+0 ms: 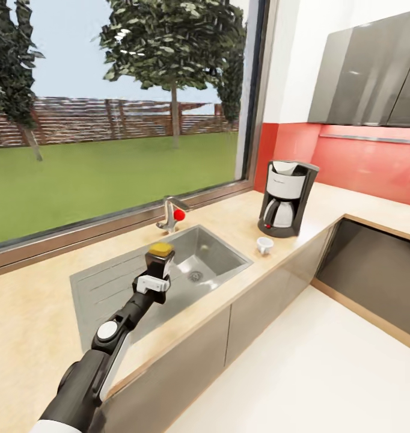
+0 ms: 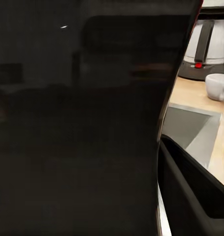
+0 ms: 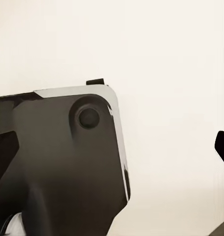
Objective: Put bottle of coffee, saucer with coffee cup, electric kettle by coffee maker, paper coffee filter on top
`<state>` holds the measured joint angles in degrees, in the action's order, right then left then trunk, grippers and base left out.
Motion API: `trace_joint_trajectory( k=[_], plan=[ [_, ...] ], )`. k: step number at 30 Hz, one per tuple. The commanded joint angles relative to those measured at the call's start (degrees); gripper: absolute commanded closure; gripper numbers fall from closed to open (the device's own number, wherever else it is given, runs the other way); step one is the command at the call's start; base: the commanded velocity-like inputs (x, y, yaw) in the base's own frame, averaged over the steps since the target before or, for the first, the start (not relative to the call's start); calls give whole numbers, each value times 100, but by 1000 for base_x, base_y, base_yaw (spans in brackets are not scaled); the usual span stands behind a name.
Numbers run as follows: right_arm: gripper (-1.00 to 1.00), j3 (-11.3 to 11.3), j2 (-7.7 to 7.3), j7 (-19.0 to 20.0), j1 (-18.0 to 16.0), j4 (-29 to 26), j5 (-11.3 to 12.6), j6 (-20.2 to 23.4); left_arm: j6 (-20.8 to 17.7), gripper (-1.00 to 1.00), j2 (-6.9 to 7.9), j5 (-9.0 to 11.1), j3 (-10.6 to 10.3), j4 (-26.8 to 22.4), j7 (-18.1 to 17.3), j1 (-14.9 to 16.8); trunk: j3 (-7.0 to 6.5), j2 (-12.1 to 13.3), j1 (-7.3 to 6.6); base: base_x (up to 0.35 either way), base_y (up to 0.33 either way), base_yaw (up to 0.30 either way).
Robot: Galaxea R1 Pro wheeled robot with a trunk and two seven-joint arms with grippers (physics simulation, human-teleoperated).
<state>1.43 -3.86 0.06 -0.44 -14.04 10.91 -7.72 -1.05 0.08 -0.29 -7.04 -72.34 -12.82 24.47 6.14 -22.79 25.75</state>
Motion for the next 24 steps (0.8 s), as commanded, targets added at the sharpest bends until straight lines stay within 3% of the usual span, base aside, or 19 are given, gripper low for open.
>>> trace_joint_trajectory(
  k=[1,24],
  plan=[
    [-100,21,3,2,-4,1,43,-19,-9,100,1,-8,1,-2,-19,5,12,-12,4,69,-273,-2],
    [-100,-2,17,-16,-7,-2,62,-19,-12,100,1,-6,1,12,-19,5,12,-12,4,201,-222,0]
  ],
)
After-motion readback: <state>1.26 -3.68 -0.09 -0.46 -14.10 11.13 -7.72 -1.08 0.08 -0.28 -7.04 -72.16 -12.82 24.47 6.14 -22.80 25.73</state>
